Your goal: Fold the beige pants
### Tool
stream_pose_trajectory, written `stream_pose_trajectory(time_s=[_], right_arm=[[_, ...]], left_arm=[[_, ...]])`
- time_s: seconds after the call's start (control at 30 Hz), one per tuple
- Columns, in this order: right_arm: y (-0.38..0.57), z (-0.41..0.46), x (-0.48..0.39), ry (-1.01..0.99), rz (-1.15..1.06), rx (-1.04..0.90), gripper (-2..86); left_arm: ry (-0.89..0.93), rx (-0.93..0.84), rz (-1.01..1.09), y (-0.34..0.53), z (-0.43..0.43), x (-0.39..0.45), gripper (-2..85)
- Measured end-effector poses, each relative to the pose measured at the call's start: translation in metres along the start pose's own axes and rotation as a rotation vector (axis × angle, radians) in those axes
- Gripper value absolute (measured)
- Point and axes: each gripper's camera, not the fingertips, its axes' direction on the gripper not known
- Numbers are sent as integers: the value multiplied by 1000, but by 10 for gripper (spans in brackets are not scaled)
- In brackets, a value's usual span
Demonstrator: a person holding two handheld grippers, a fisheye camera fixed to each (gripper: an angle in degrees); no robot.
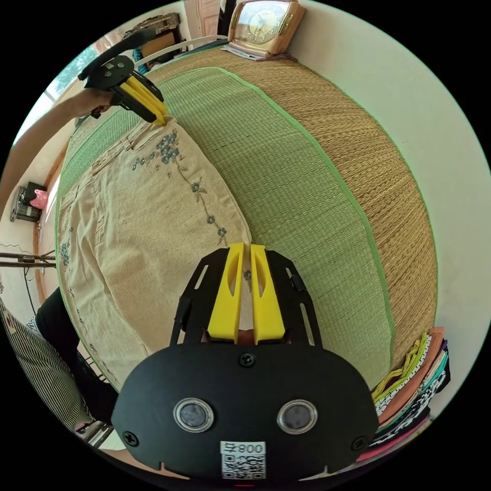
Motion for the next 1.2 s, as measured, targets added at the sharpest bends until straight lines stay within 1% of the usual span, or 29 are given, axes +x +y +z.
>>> stream_pose_trajectory(time_s=[0.1,0.3,0.57,0.73,0.93,1.2], right_arm=[[-1,10,2,-24,22,-4,12],[0,29,-13,55,36,-12,5],[29,18,-35,121,101,91,3],[58,7,-58,149,122,146,4],[108,0,-92,92,147,207,3],[159,17,-151,68,123,216,3]], left_arm=[[-28,2,-3,-2,0,15,23],[-124,12,-3,0,-8,52,15],[-181,116,-55,37,-49,99,12],[-208,179,-60,81,-82,143,11],[-190,238,-61,151,-107,194,9],[-147,227,-60,243,-108,247,8]])
